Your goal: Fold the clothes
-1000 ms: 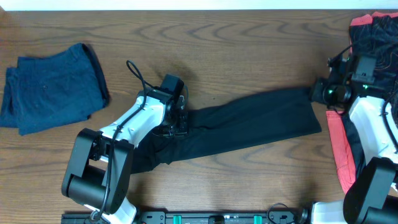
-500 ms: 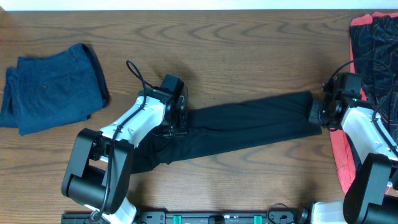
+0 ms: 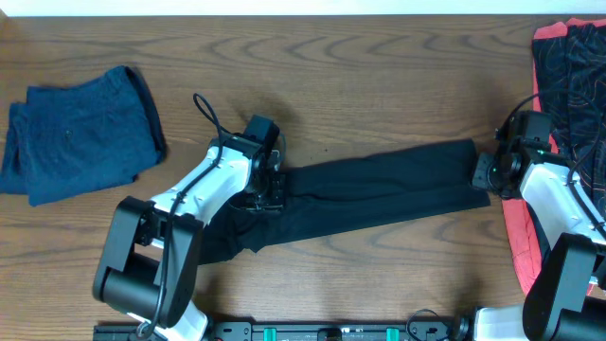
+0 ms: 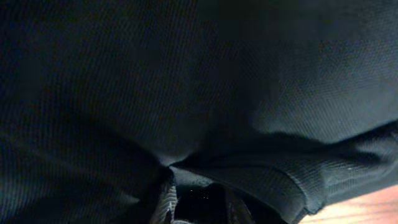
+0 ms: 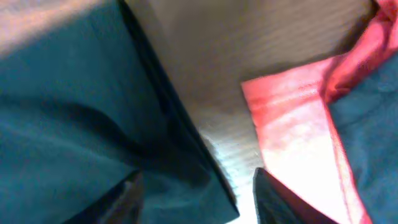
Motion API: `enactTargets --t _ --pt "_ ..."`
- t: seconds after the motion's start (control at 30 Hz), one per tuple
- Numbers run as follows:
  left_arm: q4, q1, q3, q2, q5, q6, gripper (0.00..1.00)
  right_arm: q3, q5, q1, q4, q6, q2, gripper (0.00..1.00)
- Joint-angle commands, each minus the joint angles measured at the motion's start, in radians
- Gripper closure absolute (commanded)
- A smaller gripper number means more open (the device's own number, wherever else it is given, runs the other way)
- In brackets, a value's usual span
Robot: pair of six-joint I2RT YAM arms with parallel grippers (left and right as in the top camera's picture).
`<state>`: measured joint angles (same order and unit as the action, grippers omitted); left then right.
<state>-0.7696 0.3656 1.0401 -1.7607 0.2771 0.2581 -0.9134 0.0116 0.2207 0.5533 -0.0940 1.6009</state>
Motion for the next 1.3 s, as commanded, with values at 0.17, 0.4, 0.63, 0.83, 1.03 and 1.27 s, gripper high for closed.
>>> enactTargets --t 0.17,0.4,0.63,0.83,1.03,1.27 --pt "-0.006 0.0 0.04 0.187 -0.062 -0.018 0.44 -0.023 -0.166 0.005 0.002 0.119 0.018 0.33" --pt "-0.026 0.0 0.04 0.256 -0.068 -0.017 0.33 -0.023 -0.16 0.01 -0.037 0.148 0.137 0.35" --pt "-0.04 0.0 0.037 0.255 -0.069 -0.017 0.32 -0.023 -0.122 0.009 -0.074 0.148 0.238 0.43" --pt "-0.034 0.0 0.037 0.255 -0.069 -0.018 0.33 -0.023 -0.12 0.01 -0.069 0.148 0.244 0.98" --pt "-0.034 0.0 0.037 0.254 -0.069 -0.017 0.32 -0.025 -0.111 0.027 -0.065 0.141 0.243 0.99" --pt "-0.033 0.0 0.037 0.254 -0.069 -0.017 0.32 -0.112 -0.032 0.121 -0.002 0.016 0.215 0.99"
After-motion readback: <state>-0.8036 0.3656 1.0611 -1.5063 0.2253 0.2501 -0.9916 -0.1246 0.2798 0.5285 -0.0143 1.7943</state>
